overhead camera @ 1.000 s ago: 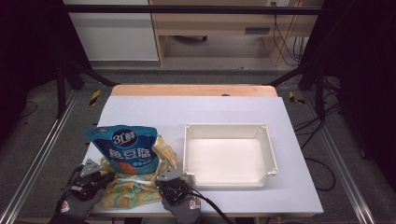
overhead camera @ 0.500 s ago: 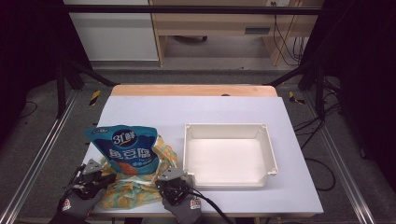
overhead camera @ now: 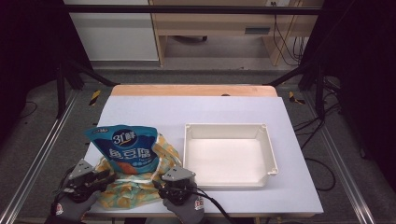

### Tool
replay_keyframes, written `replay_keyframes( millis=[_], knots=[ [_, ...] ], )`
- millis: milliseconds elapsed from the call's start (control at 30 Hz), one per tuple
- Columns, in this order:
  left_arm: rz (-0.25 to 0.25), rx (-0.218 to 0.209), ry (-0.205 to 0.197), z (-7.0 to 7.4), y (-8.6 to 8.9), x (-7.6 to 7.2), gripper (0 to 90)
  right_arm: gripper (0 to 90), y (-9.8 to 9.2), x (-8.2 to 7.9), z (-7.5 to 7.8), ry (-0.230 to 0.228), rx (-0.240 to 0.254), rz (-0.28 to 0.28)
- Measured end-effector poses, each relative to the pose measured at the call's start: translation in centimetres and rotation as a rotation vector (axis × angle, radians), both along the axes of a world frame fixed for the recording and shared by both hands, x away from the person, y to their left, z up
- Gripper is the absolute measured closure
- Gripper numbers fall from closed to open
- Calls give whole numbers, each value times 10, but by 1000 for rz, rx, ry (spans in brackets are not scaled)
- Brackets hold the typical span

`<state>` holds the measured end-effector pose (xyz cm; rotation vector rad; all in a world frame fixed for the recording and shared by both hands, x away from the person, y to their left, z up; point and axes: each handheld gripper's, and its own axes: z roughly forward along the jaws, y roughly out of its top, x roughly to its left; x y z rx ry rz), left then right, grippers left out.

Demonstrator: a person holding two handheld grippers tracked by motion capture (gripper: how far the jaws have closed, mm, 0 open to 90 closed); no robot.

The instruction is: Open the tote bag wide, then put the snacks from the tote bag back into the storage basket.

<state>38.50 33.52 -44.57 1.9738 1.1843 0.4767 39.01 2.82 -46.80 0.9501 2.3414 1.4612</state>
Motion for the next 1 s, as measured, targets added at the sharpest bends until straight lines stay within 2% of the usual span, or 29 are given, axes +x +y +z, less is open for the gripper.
replay_keyframes(
  millis=[333,533,667,800,1000],
  knots=[
    [16,-120,-100,24,9,-14,498,582,-20,1,33,-62,94,-21],
    [26,-184,-154,41,15,-19,441,543,-32,5,52,-88,126,-44],
    [33,-205,-188,52,17,-20,419,521,-39,8,62,-105,141,-52],
    [31,-198,-213,62,18,-20,406,509,-44,11,73,-122,136,-54],
    [30,-196,-252,77,18,-18,397,498,-54,17,92,-135,175,-52]
  ],
)
